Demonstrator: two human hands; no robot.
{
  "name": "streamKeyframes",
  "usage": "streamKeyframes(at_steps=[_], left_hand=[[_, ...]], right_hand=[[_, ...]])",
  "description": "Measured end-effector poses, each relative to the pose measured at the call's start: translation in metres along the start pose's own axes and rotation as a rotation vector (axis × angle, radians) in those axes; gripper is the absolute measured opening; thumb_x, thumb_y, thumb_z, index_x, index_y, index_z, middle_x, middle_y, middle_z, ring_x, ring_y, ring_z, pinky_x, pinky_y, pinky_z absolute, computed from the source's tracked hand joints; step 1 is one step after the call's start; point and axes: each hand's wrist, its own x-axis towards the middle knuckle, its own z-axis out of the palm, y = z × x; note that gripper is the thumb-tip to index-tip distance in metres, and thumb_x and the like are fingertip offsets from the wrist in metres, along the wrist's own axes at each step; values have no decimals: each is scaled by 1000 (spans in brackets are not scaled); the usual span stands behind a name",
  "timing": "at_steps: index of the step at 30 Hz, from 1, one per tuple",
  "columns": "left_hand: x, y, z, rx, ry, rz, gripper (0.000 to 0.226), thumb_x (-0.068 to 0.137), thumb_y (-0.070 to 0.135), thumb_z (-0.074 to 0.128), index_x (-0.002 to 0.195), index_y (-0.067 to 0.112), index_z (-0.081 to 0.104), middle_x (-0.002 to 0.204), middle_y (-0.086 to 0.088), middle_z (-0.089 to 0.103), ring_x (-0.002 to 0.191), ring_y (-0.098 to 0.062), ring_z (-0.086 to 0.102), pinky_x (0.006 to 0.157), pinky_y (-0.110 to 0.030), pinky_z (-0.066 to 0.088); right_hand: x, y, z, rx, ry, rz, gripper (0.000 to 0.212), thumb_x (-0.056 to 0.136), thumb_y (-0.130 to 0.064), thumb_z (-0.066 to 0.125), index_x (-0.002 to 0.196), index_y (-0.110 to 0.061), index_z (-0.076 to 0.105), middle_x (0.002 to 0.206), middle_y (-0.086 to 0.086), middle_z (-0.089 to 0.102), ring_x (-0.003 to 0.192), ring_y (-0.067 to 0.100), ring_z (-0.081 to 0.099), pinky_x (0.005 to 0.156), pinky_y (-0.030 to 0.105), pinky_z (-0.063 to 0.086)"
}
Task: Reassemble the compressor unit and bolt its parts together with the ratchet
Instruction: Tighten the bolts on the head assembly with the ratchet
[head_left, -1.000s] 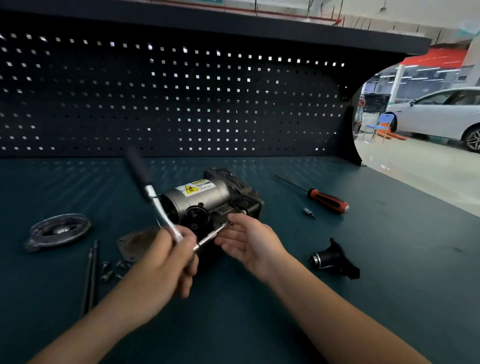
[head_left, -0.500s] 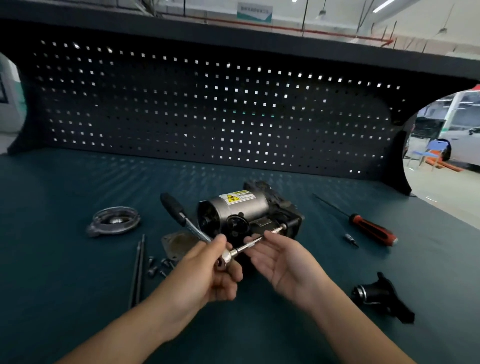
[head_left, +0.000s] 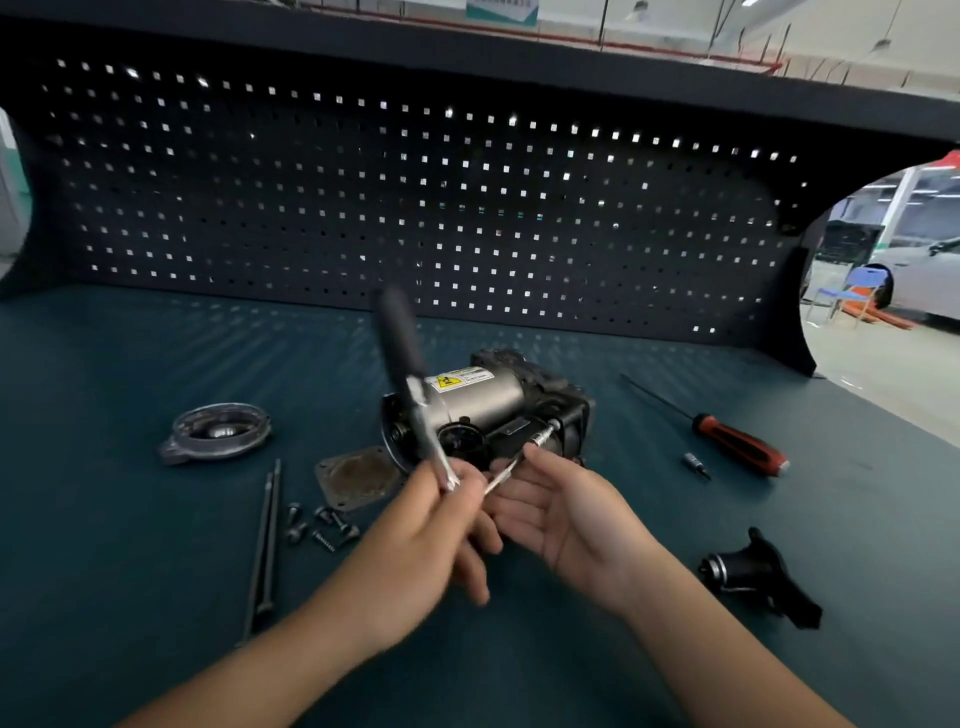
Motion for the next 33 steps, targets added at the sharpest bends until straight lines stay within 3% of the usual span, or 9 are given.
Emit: streamKeyframes(at_steps=[3,5,11,14,20,23,26,30,33], left_hand=[[6,4,-6,-494,15,-270,23,98,30,37,96,10,49,57,-8,59,37,-15,48,40,-22,44],[7,3,-12,-464,27,-313,22,98,30,37,96,11,48,55,-7,58,36,-14,46,38,-22,42],[6,-4,-25,824,17,394,10,90,40,29,98,37,34,78,13,54,66,-2,56,62,-21,42],[7,-8,-27,1332,55,695,22,86,35,32,105,32,43,78,16,53,57,-2,55,53,-13,38],[8,-1,-1,-188,57,-28,18,97,28,38,90,17,49,57,3,56,41,-12,50,44,-19,41],[5,3,5,-372,65,-132,22,98,29,38,93,10,49,55,-1,56,39,-13,47,40,-19,40],[2,3,3,-6,38,47,15,95,31,38,93,19,47,62,4,56,44,-7,50,47,-17,42],[6,-7,-9,1302,7,701,22,90,25,33,101,22,53,78,1,54,61,-16,58,54,-32,47],[4,-9,-9,1322,-60,723,29,85,28,34,92,17,60,76,3,53,54,-15,57,48,-28,45]], right_hand=[[-2,1,5,54,-60,11,29,97,-18,44,85,-2,65,80,12,73,68,17,71,54,20,55],[-1,3,7,44,-32,-19,27,96,-14,45,83,-2,65,79,9,74,69,15,71,53,18,53],[3,6,12,76,45,-65,23,90,-8,53,74,0,67,70,12,72,62,18,70,50,21,54],[1,8,13,116,83,-74,24,90,-8,54,71,2,64,68,14,71,58,20,69,53,27,58],[-1,3,10,157,-33,-57,27,98,-23,44,93,-1,60,81,12,73,70,18,71,59,23,57],[-2,2,13,214,-36,-84,24,98,-19,42,95,-1,58,80,10,73,69,18,71,60,23,57],[-2,3,14,168,15,-109,25,98,-13,43,83,-1,59,66,6,71,59,13,69,53,19,55],[-1,2,12,141,55,-106,24,96,-13,47,79,-1,58,58,6,67,47,11,63,43,17,49],[0,2,11,162,52,-73,24,97,-16,48,82,-1,59,62,6,70,51,13,66,47,19,53]])
